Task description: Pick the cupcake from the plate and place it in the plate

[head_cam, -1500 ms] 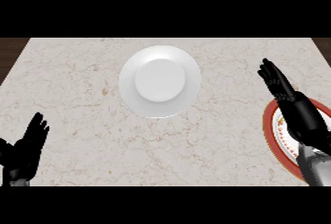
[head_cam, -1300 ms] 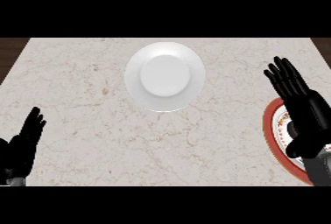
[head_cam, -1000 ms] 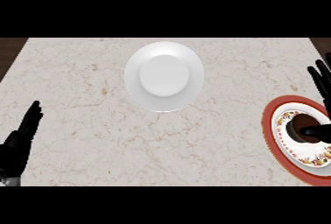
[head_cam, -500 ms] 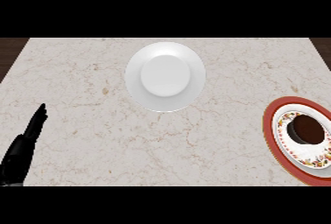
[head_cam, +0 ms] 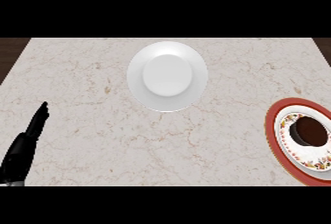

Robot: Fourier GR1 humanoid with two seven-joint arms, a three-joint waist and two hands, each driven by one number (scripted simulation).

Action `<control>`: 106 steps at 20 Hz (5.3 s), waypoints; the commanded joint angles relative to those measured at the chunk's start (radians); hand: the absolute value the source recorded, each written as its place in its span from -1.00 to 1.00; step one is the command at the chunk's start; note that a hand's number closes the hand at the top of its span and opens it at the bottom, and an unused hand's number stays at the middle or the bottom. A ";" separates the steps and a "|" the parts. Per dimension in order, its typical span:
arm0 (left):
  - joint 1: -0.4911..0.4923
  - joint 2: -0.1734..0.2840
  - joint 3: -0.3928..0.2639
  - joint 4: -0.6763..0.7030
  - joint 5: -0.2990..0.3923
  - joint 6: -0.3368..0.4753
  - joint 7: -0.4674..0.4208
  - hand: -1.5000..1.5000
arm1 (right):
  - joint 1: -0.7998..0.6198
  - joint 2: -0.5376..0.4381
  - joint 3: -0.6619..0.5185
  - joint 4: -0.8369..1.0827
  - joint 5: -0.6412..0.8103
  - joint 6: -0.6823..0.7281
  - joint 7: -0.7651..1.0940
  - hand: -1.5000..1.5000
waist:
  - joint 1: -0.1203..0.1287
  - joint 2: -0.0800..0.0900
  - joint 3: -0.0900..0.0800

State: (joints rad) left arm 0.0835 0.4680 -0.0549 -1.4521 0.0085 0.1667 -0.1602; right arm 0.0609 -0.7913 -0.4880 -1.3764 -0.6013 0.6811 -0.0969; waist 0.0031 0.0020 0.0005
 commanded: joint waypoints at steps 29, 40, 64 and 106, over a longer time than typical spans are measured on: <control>-0.042 -0.034 0.078 -0.051 -0.050 -0.075 0.085 0.00 | -0.386 -0.064 0.490 0.534 0.917 0.073 -0.443 -1.00 | 0.011 0.002 0.001; 0.036 -0.081 0.083 -0.046 -0.086 -0.086 0.009 0.00 | -0.459 -0.001 0.581 0.645 1.005 0.015 -0.480 -1.00 | 0.011 0.000 0.000; -0.082 -0.135 0.094 0.038 -0.157 -0.108 0.023 0.00 | -0.752 0.151 0.624 0.910 1.157 -0.325 -0.401 1.00 | 0.042 0.015 0.001; 0.047 -0.140 0.136 -0.085 -0.159 -0.159 0.009 0.00 | -1.262 0.593 0.529 0.760 1.146 -0.646 -0.143 1.00 | 0.013 -0.004 -0.001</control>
State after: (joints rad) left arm 0.0977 0.3178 0.0771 -1.4905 -0.1615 0.0336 -0.1550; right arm -1.1984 -0.2925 0.0234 -0.6024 0.5304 0.0656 -0.3301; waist 0.0125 -0.0014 -0.0007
